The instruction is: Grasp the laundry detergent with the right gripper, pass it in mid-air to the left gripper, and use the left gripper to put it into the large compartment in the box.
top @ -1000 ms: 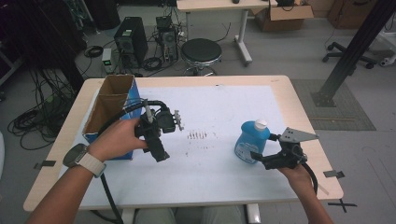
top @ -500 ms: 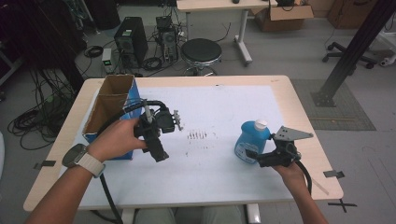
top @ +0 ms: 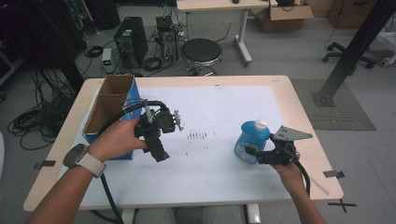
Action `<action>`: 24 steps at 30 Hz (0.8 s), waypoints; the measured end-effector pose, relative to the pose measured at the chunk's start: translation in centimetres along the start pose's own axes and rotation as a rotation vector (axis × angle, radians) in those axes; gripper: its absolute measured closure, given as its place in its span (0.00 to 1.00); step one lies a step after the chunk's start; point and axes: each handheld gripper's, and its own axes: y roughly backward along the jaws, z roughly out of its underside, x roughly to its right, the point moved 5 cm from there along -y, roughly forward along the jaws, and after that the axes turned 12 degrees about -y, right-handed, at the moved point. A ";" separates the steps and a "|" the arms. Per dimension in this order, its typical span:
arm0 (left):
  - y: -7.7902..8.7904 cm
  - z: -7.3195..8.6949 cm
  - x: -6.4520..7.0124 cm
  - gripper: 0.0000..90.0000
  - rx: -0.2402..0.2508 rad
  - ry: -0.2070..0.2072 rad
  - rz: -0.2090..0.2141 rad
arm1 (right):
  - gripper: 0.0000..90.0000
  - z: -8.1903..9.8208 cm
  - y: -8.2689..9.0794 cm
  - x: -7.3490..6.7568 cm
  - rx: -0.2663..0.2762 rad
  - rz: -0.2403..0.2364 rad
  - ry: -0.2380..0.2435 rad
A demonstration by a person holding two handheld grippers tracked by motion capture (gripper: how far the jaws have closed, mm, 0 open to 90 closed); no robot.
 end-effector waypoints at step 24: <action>-0.2 0.1 0.0 0.06 -0.003 0.003 0.000 | 0.38 0.0 -0.1 0.0 0.021 0.013 0.006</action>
